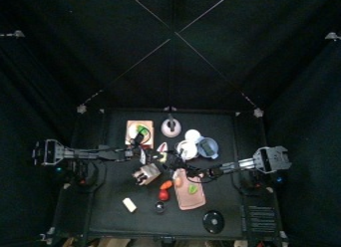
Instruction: Hand over starfruit bottom
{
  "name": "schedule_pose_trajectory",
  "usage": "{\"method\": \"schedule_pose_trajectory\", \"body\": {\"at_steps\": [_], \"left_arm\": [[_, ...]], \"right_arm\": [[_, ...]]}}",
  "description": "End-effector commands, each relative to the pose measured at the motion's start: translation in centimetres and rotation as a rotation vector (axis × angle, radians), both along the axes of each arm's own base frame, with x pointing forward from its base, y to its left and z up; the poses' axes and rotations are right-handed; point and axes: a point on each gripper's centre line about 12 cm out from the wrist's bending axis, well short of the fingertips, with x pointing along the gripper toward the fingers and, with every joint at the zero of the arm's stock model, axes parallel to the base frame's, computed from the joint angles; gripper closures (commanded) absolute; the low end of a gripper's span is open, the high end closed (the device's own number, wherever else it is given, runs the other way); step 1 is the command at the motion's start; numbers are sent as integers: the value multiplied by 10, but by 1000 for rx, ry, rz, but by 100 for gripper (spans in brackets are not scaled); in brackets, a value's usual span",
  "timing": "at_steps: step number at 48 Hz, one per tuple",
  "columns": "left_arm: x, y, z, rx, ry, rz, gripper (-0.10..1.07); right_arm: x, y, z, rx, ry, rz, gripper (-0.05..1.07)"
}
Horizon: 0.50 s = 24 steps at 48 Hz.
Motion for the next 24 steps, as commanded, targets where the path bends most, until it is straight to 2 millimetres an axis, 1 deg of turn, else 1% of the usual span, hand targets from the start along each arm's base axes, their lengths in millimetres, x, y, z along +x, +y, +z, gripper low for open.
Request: {"method": "schedule_pose_trajectory", "body": {"at_steps": [1,4,17,24], "left_arm": [[1,1,6,8,-19,0,27],[-1,1,7,8,-20,1,27],[-7,0,9,10,-28,3,27],[-8,1,7,9,-23,6,27]], "right_arm": [[0,-2,14,3,-38,-13,-1],[0,-2,14,3,-37,-13,-3],[-6,0,17,-13,-52,-31,-2],[-7,0,17,-15,-54,-33,-2]]}}
